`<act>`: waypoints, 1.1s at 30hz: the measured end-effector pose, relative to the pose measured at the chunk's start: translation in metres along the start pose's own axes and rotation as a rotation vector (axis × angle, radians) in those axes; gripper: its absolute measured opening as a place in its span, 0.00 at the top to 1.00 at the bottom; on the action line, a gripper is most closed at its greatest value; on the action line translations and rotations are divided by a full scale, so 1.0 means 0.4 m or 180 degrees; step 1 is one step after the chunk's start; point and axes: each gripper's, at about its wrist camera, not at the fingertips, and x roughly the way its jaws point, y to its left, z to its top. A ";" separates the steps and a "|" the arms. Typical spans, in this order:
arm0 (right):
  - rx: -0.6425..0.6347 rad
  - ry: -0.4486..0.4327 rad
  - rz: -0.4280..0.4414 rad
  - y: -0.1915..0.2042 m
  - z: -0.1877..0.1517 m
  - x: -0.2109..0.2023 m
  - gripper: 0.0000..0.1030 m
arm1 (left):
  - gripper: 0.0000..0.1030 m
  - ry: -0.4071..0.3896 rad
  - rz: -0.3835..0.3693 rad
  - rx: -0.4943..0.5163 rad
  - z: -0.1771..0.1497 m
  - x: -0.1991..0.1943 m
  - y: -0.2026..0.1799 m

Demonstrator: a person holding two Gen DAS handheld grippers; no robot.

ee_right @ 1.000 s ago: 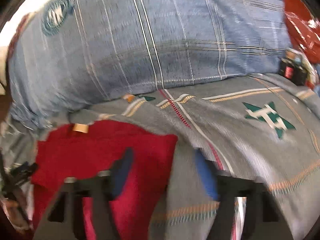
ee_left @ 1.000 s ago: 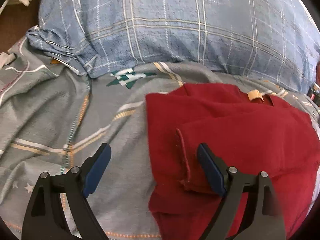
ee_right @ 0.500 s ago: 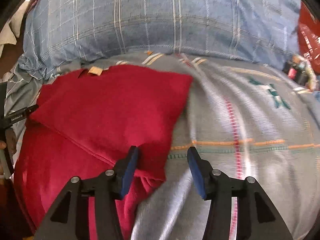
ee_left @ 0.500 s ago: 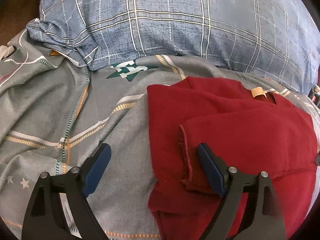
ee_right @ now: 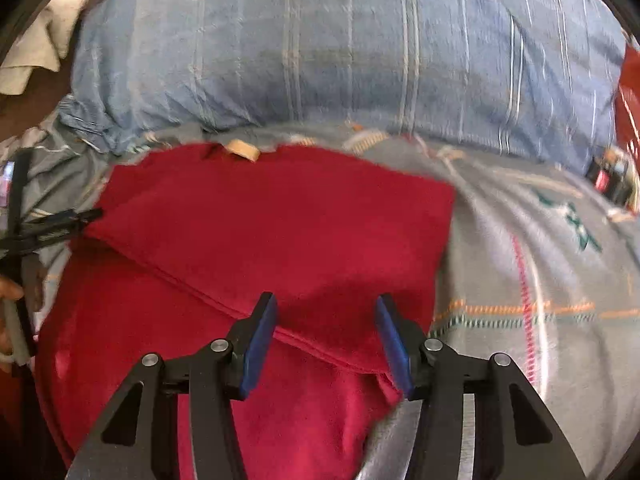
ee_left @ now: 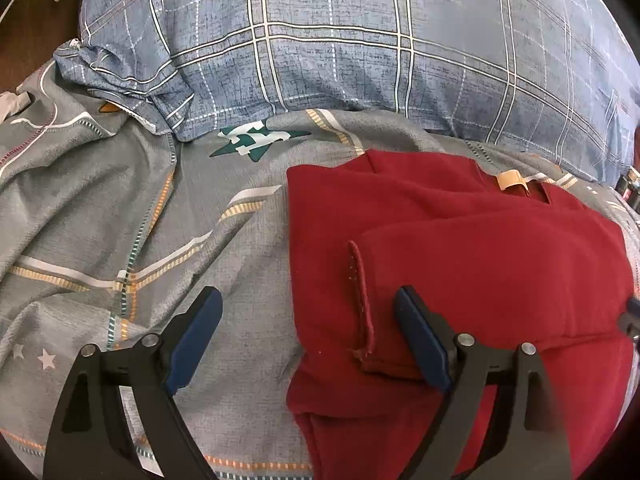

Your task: Fold small clothes

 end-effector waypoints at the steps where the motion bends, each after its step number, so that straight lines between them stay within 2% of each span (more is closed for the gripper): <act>1: 0.0018 -0.0004 -0.0048 -0.005 -0.007 0.009 0.51 | 0.14 0.0001 -0.0002 -0.0002 0.000 0.000 0.000; 5: 0.0037 -0.0025 -0.0064 -0.008 -0.011 -0.019 0.48 | 0.14 -0.0017 0.0007 0.0004 -0.008 -0.006 0.001; 9: 0.0078 -0.0074 0.0087 0.000 -0.019 -0.060 0.48 | 0.14 -0.0033 -0.0076 -0.0046 -0.037 -0.035 0.015; 13: 0.0055 -0.0061 0.0123 0.017 -0.049 -0.095 0.47 | 0.14 -0.0081 -0.0148 -0.0067 -0.062 -0.080 0.019; 19: 0.0039 -0.0088 0.0041 0.024 -0.092 -0.126 0.45 | 0.14 -0.0107 -0.0167 -0.0046 -0.099 -0.126 0.000; 22: 0.0166 -0.0086 0.0125 0.020 -0.095 -0.131 0.44 | 0.14 -0.0128 -0.0159 -0.0054 -0.117 -0.148 0.003; 25: 0.0124 -0.0074 0.0184 0.042 -0.093 -0.131 0.43 | 0.14 -0.0099 -0.0121 -0.0147 -0.139 -0.165 0.027; 28: 0.0054 -0.0128 0.0308 0.083 -0.077 -0.131 0.40 | 0.14 -0.0022 -0.0145 -0.0325 -0.169 -0.171 0.064; 33: -0.0238 -0.0244 0.0799 0.241 0.011 -0.090 0.39 | 0.14 0.0062 -0.0175 -0.0540 -0.207 -0.170 0.106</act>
